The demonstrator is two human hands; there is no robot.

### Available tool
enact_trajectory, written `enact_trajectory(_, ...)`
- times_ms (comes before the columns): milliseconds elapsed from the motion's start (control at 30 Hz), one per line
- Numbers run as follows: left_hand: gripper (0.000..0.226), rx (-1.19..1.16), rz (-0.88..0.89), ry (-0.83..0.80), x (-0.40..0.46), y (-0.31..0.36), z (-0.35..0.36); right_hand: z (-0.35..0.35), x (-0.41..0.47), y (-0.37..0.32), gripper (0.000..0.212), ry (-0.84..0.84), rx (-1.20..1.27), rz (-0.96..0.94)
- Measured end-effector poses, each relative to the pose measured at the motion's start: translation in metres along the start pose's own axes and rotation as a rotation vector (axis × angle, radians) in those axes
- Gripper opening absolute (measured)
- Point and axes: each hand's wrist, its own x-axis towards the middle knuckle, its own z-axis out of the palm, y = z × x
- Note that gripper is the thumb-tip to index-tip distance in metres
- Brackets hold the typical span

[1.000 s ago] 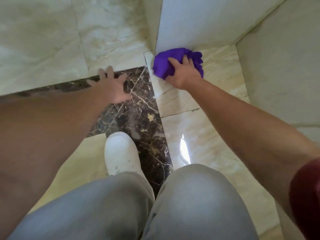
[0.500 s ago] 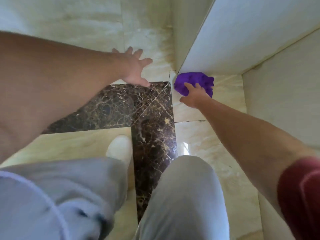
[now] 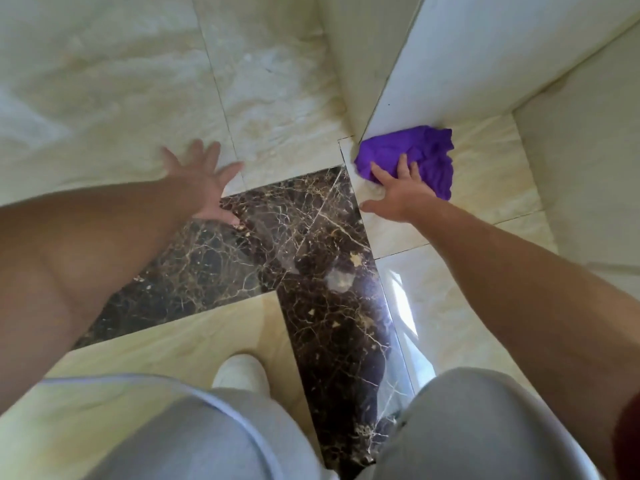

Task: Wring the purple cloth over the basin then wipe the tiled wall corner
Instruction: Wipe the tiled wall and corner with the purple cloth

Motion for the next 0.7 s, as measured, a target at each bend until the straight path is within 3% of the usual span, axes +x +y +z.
enact_trajectory(200,0.132,-0.019,0.125,0.041,0.023,-0.027,0.03,-0.014,0.001,-0.018,0.095,-0.044,-0.055,0.067)
enact_trajectory(333,0.134,-0.1,0.15,0.051,0.028,-0.032,0.033,-0.024,0.002,-0.065,0.092,-0.003,-0.119,-0.009)
enact_trajectory(567,0.122,-0.227,0.2,-0.097,0.02,-0.047,0.001,-0.047,-0.002,-0.08,0.098,-0.278,-0.052,0.046)
enact_trajectory(700,0.113,-0.154,0.205,-0.101,0.024,-0.055,-0.002,-0.042,-0.015,-0.076,0.101,-0.188,-0.059,-0.032)
